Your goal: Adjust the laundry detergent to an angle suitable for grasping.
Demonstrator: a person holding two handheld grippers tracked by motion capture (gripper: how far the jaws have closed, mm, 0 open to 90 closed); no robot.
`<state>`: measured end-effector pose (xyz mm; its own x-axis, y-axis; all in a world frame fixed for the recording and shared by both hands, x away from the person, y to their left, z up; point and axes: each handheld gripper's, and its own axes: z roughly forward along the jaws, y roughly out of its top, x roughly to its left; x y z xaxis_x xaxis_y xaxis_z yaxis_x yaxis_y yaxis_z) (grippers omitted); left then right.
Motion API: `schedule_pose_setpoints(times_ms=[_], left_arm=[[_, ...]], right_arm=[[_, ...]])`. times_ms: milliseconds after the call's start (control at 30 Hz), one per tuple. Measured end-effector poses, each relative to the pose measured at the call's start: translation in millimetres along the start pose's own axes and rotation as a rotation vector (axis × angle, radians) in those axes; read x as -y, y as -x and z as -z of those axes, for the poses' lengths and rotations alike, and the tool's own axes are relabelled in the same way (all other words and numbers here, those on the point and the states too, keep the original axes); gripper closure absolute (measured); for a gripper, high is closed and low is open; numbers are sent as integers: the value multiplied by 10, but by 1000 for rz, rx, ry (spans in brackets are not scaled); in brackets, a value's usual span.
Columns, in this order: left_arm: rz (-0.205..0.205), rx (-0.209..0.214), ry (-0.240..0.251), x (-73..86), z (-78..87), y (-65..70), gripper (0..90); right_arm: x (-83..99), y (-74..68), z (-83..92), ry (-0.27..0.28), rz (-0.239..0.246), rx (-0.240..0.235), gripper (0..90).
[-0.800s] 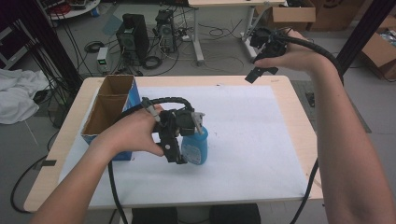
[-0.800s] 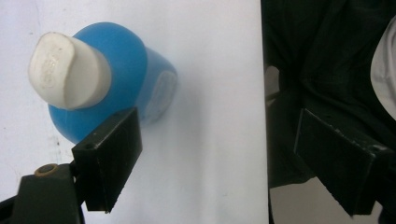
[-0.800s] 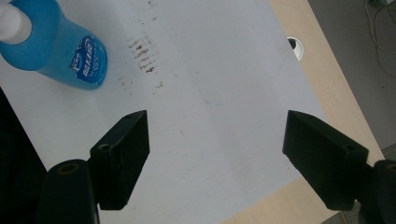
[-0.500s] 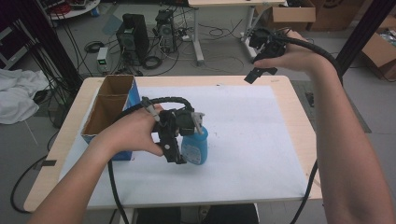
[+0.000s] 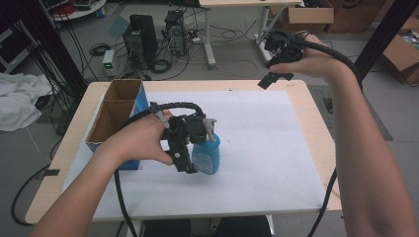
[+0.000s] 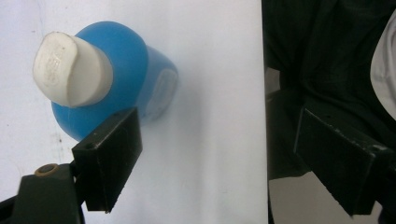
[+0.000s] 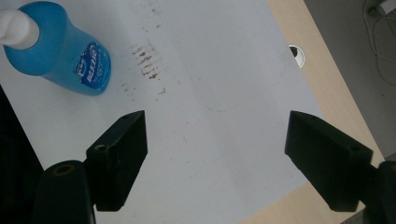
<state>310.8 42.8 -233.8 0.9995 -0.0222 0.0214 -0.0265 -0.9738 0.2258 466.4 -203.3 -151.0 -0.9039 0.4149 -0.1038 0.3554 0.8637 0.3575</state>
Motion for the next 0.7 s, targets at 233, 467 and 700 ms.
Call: schedule_pose_setpoints(times_ms=[233, 467, 700], left_arm=[[7, 0, 0, -20, 6, 9, 156], [-6, -4, -4, -28, 0, 15, 156], [-1, 4, 7, -19, -19, 39, 155]], right_arm=[[53, -44, 2, 24, 4, -6, 206], [113, -113, 19, 51, 11, -21, 205], [202, -217, -29, 83, 19, -24, 216]])
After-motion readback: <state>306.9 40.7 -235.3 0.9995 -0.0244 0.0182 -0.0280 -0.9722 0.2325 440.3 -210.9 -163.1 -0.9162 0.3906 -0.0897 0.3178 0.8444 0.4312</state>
